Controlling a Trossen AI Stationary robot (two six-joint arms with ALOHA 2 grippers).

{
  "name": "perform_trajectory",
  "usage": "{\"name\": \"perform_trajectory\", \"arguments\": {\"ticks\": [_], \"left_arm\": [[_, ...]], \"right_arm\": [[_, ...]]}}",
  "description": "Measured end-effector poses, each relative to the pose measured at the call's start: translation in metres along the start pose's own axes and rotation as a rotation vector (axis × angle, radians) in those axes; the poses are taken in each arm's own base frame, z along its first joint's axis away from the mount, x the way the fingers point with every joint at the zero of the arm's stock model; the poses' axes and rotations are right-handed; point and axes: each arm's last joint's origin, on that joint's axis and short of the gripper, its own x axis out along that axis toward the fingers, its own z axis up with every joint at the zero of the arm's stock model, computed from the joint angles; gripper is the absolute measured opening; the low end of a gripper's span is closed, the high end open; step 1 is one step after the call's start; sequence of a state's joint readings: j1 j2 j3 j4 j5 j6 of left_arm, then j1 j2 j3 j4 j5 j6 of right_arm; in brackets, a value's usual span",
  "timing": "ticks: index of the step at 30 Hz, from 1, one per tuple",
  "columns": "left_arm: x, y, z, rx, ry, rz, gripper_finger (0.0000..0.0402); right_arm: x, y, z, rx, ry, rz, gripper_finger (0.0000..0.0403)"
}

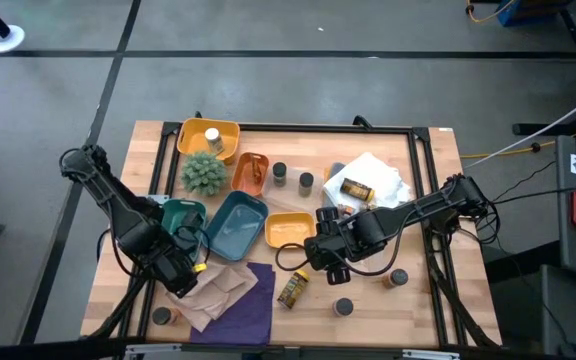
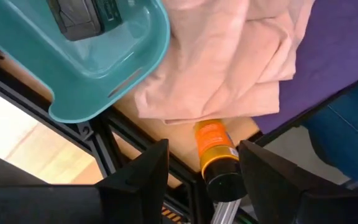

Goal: Sort spices by type
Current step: Put the left black seasoning bottle into the transparent bin

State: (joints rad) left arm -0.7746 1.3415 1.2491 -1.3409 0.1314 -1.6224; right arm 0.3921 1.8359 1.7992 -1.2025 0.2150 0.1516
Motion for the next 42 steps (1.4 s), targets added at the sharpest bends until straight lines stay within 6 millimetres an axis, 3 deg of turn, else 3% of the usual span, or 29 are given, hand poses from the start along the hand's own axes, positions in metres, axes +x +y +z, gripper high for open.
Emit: {"name": "perform_trajectory", "arguments": {"ticks": [16, 23, 28, 36, 42], "left_arm": [[0.000, 0.001, 0.000, 0.056, -0.013, 0.014, 0.0181], [0.004, 0.004, 0.001, -0.032, -0.014, 0.085, 0.0231], [0.005, -0.004, -0.001, -0.022, 0.038, 0.023, 0.0253], [0.012, -0.023, -0.028, 0.043, 0.106, -0.126, 0.0255], [0.029, -0.033, -0.050, 0.114, 0.124, -0.120, 0.0255]], "right_arm": [[0.000, 0.000, 0.000, -0.001, 0.001, 0.000, 0.0230], [0.000, 0.000, 0.000, -0.002, 0.001, 0.000, 0.0230], [0.000, 0.000, 0.000, -0.002, 0.002, -0.001, 0.0230], [0.000, 0.000, 0.000, -0.002, 0.002, -0.001, 0.0230], [0.000, 0.000, 0.000, -0.002, 0.001, -0.001, 0.0230]]}}
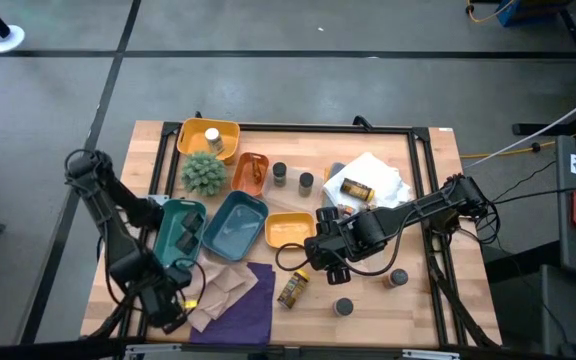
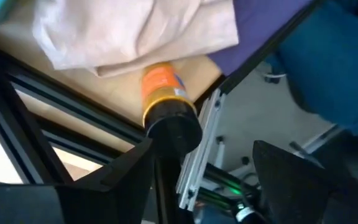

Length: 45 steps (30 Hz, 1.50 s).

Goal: Sort spices by type
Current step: Put the left black seasoning bottle into the transparent bin

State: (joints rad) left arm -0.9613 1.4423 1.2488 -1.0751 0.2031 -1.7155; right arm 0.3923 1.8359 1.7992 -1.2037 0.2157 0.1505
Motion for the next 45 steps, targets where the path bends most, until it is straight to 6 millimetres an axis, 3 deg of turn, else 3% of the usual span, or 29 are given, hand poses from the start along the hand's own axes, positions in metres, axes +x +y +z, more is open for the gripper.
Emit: {"name": "perform_trajectory", "arguments": {"ticks": [12, 28, 45], "left_arm": [[0.025, -0.004, -0.019, 0.142, 0.017, 0.080, 0.0255], [0.045, -0.006, -0.025, 0.151, 0.014, 0.150, 0.0255], [0.048, -0.007, -0.024, 0.136, -0.026, 0.151, 0.0255]], "right_arm": [[0.000, 0.000, 0.000, 0.000, -0.002, 0.000, 0.0230], [0.000, 0.000, 0.000, 0.001, -0.003, 0.000, 0.0230], [0.000, 0.000, 0.000, 0.001, -0.003, 0.000, 0.0230]]}}
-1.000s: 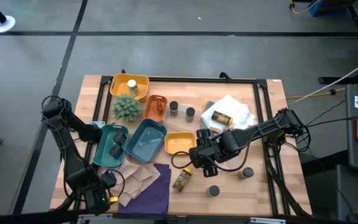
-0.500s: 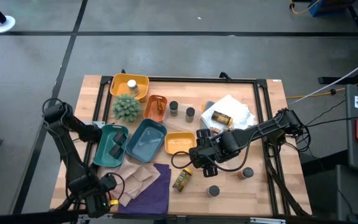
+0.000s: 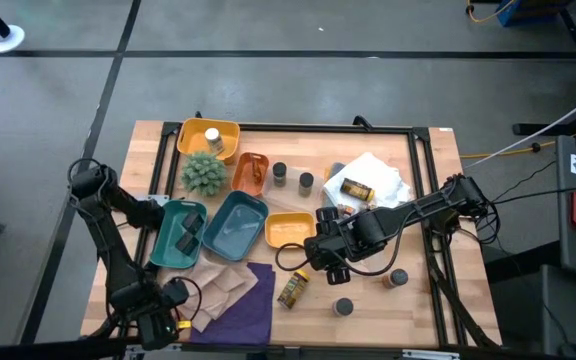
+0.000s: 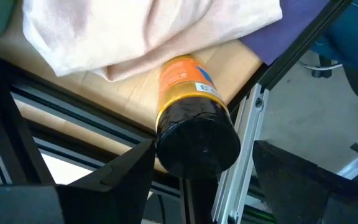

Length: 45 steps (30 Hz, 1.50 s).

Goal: Sort spices by type
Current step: Put the left black seasoning bottle into the transparent bin

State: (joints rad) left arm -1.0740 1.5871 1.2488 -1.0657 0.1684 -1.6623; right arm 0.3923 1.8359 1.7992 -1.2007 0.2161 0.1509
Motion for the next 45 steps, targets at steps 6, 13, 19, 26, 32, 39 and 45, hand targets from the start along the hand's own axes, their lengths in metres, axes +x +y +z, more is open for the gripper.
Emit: {"name": "perform_trajectory", "arguments": {"ticks": [6, 13, 19, 26, 32, 39, 45], "left_arm": [[0.005, -0.002, 0.001, -0.003, -0.002, 0.017, 0.0255], [0.025, -0.008, 0.003, 0.015, -0.008, 0.081, 0.0255], [0.031, -0.009, 0.004, 0.025, -0.009, 0.103, 0.0255], [0.031, -0.010, 0.004, 0.009, -0.004, 0.103, 0.0205], [0.030, -0.010, 0.008, -0.001, 0.001, 0.099, 0.0192], [0.027, -0.011, 0.026, 0.063, 0.067, 0.085, 0.0192], [0.010, -0.013, 0.036, 0.140, 0.184, 0.079, 0.0192]], "right_arm": [[0.000, 0.000, 0.000, 0.000, 0.000, 0.000, 0.0230], [0.000, 0.000, 0.000, 0.000, 0.000, 0.000, 0.0230], [0.000, 0.000, 0.000, 0.000, -0.003, 0.000, 0.0230], [0.000, 0.000, 0.000, 0.000, -0.003, 0.000, 0.0230], [0.000, 0.000, 0.000, -0.002, -0.003, 0.000, 0.0230], [0.000, 0.000, 0.000, -0.002, -0.003, 0.000, 0.0230], [0.000, 0.000, 0.000, -0.002, -0.003, 0.000, 0.0230]]}}
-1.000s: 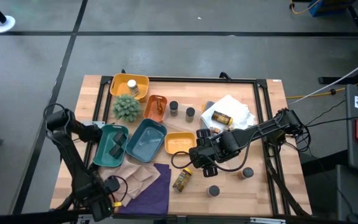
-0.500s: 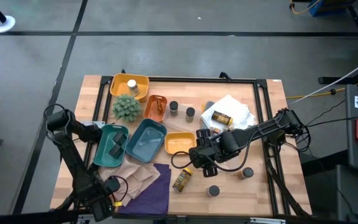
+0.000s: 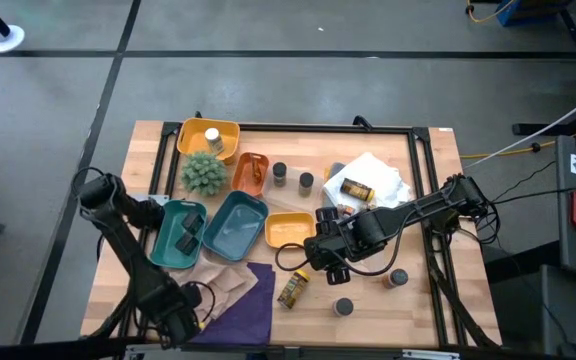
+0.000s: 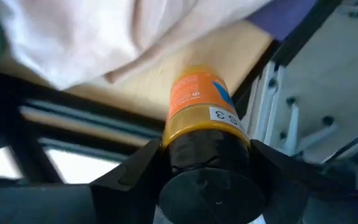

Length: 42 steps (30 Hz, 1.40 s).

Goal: Sort spices by type
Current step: Put the left black seasoning bottle into the transparent bin

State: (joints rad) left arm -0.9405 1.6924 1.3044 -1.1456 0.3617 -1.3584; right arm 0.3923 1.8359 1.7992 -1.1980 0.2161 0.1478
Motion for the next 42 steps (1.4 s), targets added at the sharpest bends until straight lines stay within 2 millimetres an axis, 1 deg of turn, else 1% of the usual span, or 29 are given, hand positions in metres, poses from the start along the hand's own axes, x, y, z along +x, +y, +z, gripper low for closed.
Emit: {"name": "perform_trajectory", "arguments": {"ticks": [6, 11, 17, 22, 26, 32, 37, 42], "left_arm": [[-0.031, 0.000, 0.004, 0.017, 0.006, 0.006, 0.0192], [-0.060, -0.001, 0.012, 0.033, -0.015, -0.034, 0.0192], [-0.091, 0.003, 0.037, 0.042, -0.126, -0.102, 0.0192], [-0.110, 0.020, 0.071, 0.048, -0.177, -0.138, 0.0192], [-0.124, 0.042, 0.102, 0.085, -0.216, -0.155, 0.0193], [-0.147, 0.089, 0.148, 0.144, -0.290, -0.171, 0.0192], [-0.162, 0.133, 0.177, 0.144, -0.350, -0.180, 0.0194], [-0.175, 0.174, 0.197, 0.122, -0.422, -0.189, 0.0193]], "right_arm": [[0.000, 0.000, 0.000, 0.000, 0.000, -0.001, 0.0230], [0.000, 0.000, 0.000, -0.001, 0.000, -0.001, 0.0230], [0.000, 0.000, -0.001, -0.003, 0.010, -0.002, 0.0230], [0.000, -0.001, -0.006, -0.043, 0.059, -0.008, 0.0230], [-0.003, -0.002, -0.011, -0.061, 0.100, -0.013, 0.0230], [-0.021, -0.007, -0.018, -0.069, 0.089, -0.011, 0.0230], [-0.043, -0.014, -0.027, -0.065, 0.050, -0.035, 0.0230], [-0.067, -0.025, -0.035, -0.065, -0.023, -0.065, 0.0230]]}}
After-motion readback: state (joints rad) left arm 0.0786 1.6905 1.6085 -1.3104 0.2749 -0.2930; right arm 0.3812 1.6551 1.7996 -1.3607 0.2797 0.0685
